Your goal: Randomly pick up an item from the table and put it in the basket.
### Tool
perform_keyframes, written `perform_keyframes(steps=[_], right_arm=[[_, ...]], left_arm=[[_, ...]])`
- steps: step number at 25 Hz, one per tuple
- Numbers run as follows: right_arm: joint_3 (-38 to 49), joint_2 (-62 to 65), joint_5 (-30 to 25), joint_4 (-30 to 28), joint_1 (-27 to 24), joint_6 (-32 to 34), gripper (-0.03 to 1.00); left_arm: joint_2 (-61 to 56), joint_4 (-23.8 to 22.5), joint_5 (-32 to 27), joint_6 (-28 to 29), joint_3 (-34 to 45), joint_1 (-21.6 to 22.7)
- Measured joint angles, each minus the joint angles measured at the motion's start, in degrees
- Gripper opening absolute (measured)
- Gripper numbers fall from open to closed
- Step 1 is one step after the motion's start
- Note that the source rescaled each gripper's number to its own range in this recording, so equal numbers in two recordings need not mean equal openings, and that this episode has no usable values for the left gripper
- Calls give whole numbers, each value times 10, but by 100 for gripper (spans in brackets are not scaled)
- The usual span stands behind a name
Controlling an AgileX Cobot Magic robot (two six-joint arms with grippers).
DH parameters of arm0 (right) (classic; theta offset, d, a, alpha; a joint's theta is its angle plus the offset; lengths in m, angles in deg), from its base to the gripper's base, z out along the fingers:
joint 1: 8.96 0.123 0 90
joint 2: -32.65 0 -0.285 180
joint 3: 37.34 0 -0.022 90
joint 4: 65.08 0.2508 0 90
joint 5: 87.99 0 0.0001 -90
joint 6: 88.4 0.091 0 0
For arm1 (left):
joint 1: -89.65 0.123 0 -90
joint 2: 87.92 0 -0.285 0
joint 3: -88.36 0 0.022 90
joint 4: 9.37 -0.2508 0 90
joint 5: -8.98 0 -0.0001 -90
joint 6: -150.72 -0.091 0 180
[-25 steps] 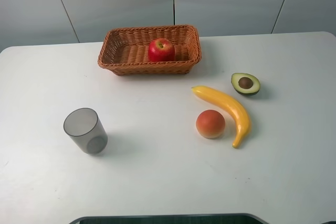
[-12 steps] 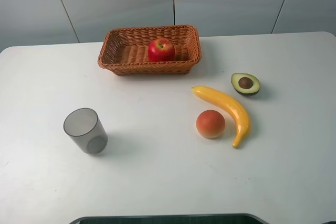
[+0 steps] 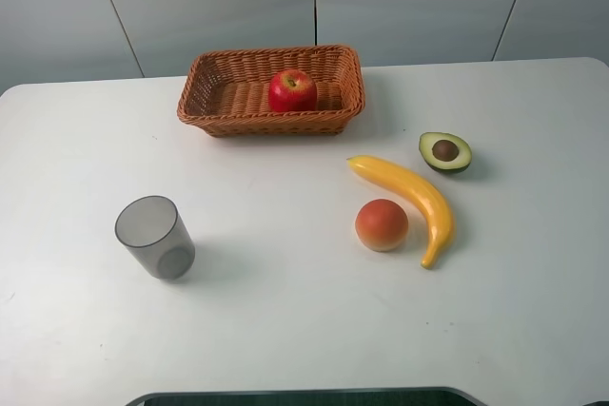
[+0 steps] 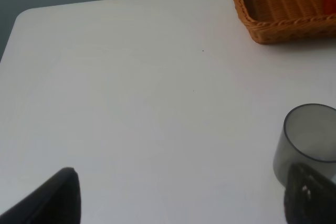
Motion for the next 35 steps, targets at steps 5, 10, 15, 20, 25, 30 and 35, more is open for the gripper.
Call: perform_keyframes(steps=[5,10,15,20,25,30,35], right_arm=[[0,0,0,-14,-38,23,100],[0,0,0,-15,-59,28,100],[0,0,0,-15,-59,28,100],[0,0,0,-15,-59,28,100],[0,0,0,-15,-59,28,100],[0,0,0,-15,-59,28,100],[0,0,0,-15,-59,28,100]], left_arm=[[0,0,0,-1,0,0],[0,0,0,-1,0,0],[0,0,0,-2,0,0],[0,0,0,-2,0,0],[0,0,0,-1,0,0],[0,0,0,-1,0,0],[0,0,0,-1,0,0]])
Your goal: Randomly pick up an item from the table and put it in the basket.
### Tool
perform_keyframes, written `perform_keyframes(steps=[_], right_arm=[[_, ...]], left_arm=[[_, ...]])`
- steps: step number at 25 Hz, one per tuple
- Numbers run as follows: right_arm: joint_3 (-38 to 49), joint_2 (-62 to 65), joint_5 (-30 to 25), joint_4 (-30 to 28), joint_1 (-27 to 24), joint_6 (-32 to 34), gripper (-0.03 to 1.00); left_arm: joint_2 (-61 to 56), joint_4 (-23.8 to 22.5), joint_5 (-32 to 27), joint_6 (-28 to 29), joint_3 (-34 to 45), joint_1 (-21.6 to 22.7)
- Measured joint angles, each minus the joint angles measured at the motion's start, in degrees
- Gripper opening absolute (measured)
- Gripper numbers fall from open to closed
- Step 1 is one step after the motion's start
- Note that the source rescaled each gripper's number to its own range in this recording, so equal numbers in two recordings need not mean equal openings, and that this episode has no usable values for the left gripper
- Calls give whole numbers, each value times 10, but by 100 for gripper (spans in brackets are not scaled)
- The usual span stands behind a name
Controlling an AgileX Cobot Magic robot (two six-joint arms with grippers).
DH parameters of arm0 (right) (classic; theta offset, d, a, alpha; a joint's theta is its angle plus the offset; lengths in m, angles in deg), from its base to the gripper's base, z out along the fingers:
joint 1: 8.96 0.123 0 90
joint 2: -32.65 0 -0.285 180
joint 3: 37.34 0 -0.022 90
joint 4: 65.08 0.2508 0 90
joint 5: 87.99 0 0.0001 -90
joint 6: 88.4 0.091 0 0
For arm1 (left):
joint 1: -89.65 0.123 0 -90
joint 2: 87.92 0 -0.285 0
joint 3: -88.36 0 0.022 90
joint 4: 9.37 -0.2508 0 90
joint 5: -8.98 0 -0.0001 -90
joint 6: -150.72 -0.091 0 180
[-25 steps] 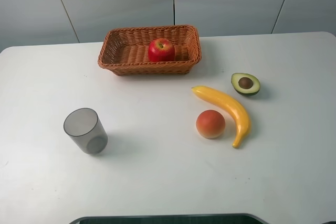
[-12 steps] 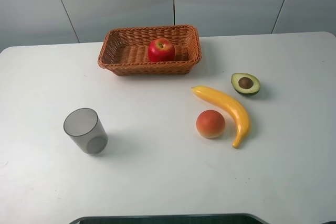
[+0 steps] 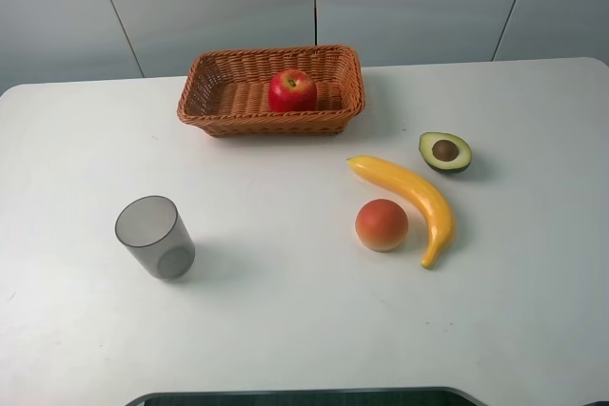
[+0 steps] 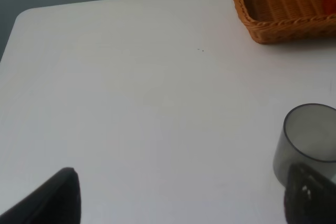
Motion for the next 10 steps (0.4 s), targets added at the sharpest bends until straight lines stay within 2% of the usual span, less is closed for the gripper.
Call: perform_keyframes(steps=[10], right_arm=[[0,0,0,0,0,0,100]], left_arm=[[0,0,0,0,0,0]])
